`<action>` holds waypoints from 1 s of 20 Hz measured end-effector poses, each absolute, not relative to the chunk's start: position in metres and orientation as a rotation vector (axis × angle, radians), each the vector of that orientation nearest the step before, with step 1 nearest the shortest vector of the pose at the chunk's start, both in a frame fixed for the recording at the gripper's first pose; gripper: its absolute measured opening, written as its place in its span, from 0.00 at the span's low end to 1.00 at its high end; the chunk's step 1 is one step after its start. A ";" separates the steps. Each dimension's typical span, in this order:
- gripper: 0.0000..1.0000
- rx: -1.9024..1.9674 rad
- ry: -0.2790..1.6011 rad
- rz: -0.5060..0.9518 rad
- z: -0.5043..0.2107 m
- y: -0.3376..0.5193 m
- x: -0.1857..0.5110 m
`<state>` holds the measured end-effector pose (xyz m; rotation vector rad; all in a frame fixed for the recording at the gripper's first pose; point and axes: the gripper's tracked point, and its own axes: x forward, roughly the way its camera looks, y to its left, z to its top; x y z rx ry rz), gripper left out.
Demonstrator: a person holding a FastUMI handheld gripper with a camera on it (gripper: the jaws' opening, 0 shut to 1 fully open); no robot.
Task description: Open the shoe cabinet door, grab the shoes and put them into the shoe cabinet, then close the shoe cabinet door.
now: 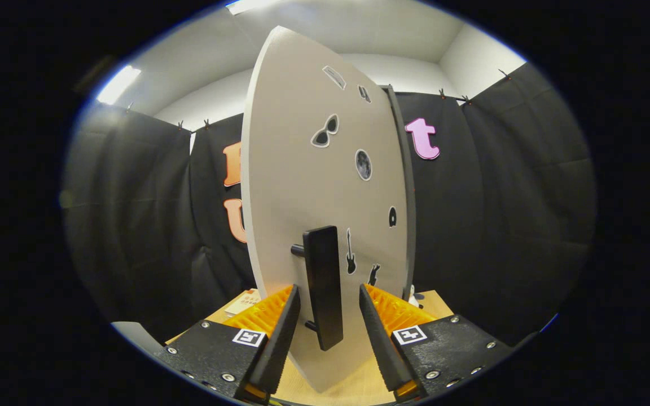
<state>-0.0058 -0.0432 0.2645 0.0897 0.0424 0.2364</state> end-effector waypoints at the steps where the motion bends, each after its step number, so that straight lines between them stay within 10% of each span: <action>1: 0.68 0.065 0.053 0.237 0.261 -0.035 0.002; 20: 0.77 0.089 0.028 0.298 0.270 0.065 0.093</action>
